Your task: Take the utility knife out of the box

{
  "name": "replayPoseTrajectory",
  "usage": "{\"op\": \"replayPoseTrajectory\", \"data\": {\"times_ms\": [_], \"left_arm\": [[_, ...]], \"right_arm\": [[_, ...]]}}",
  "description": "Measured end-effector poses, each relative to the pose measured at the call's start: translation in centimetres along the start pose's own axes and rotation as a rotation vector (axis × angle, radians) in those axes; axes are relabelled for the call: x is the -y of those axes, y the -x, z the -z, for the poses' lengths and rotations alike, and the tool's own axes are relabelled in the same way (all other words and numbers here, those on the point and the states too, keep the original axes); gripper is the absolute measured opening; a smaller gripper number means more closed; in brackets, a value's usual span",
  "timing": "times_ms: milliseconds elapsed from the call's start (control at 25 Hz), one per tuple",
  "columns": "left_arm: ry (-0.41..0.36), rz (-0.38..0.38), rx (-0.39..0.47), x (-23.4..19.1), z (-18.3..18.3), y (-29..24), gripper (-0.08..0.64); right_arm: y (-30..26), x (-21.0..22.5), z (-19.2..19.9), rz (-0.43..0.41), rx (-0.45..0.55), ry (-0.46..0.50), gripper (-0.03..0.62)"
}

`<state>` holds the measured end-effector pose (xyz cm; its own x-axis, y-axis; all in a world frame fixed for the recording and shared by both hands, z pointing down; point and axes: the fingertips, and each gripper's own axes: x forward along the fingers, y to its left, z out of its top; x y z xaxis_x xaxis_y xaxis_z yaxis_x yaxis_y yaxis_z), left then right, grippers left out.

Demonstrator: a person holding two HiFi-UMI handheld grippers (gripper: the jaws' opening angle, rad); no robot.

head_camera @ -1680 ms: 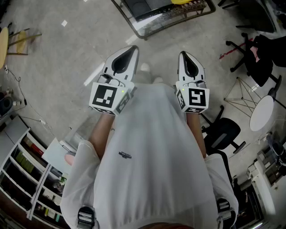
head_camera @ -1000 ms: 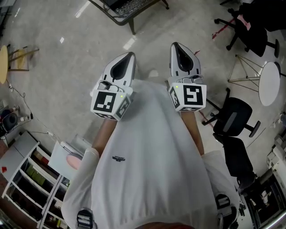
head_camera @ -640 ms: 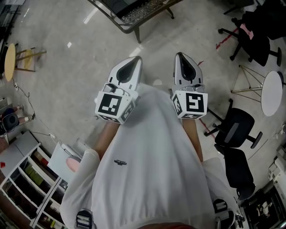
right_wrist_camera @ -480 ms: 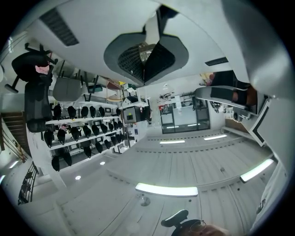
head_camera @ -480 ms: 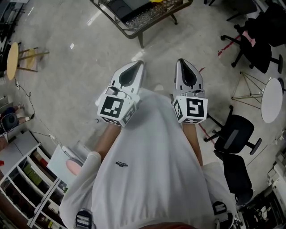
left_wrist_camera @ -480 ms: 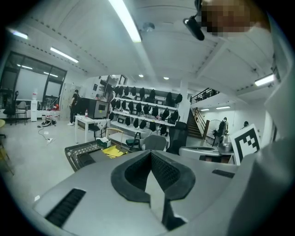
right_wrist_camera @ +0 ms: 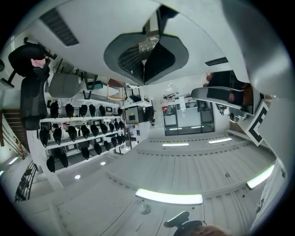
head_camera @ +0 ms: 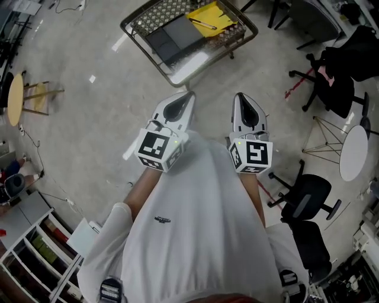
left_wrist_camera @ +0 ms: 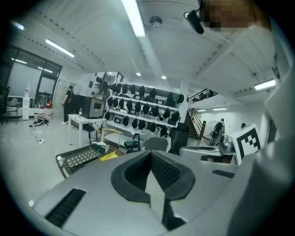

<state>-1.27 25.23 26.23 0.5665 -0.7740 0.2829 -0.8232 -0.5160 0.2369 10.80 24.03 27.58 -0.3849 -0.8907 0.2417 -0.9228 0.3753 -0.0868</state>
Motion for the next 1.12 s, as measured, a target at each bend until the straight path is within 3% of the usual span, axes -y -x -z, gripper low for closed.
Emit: {"op": "replayPoseTrajectory", "data": {"times_ms": [360, 640, 840, 1120], "left_arm": [[-0.007, 0.07, -0.015, -9.9, -4.9, -6.7, 0.002], [-0.006, 0.125, -0.038, -16.2, -6.5, -10.3, 0.002], [-0.027, 0.159, -0.05, -18.1, -7.8, -13.0, 0.002], [-0.004, 0.139, -0.05, -17.6, -8.1, -15.2, 0.002]], "right_arm": [[-11.8, 0.2, -3.9, 0.053, 0.001, -0.012, 0.0], [-18.9, -0.5, -4.9, 0.089, -0.015, -0.01, 0.0], [-21.9, 0.4, -5.8, 0.108, -0.016, -0.005, 0.0], [-23.5, 2.0, -6.1, 0.058, -0.039, -0.007, 0.0]]}}
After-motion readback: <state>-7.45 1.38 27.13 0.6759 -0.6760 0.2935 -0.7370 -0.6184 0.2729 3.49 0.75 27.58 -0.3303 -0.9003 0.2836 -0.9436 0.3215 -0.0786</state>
